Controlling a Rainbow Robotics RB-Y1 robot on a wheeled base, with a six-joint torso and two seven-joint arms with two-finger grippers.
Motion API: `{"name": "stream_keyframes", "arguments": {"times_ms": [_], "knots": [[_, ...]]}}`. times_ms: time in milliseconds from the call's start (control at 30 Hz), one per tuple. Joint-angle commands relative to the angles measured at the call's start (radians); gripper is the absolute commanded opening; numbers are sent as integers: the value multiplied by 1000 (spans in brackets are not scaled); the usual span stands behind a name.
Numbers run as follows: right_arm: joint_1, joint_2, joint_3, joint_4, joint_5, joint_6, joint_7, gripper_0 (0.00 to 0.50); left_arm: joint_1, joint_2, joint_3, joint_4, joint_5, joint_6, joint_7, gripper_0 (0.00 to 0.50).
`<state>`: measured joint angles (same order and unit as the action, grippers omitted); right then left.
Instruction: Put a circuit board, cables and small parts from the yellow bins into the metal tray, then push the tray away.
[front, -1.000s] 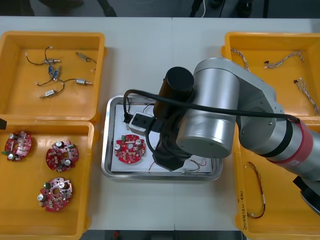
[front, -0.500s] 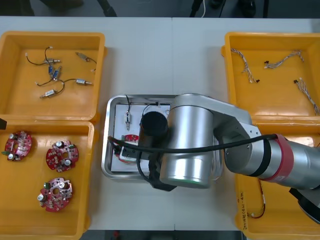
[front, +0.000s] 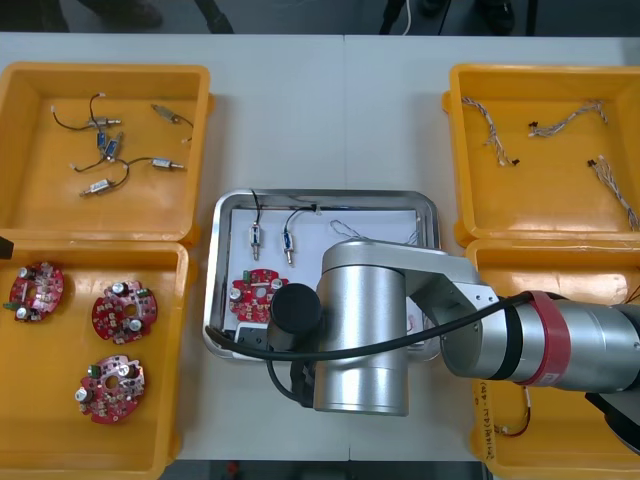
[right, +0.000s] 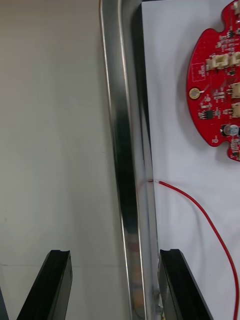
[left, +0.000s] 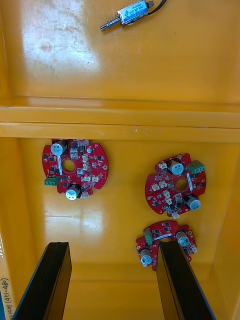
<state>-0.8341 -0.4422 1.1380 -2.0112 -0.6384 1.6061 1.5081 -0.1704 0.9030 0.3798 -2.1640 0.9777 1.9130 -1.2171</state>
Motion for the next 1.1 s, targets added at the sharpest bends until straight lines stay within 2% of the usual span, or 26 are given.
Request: {"name": "stream_keyframes", "arguments": {"times_ms": [33,433,800,1100], "knots": [[-33,-24,31,-1,13,-15,57,500,22,-9,31,-28,-10,7,-74,500],[-33,-49,66,6,42,-17,52,500,22,-9,31,-28,-10,7,-74,500],[-33,-13,72,49,69,-17,44,500,22,-9,31,-28,-10,7,-74,500],[-33,-7,74,51,74,-17,37,500,22,-9,31,-28,-10,7,-74,500]]}}
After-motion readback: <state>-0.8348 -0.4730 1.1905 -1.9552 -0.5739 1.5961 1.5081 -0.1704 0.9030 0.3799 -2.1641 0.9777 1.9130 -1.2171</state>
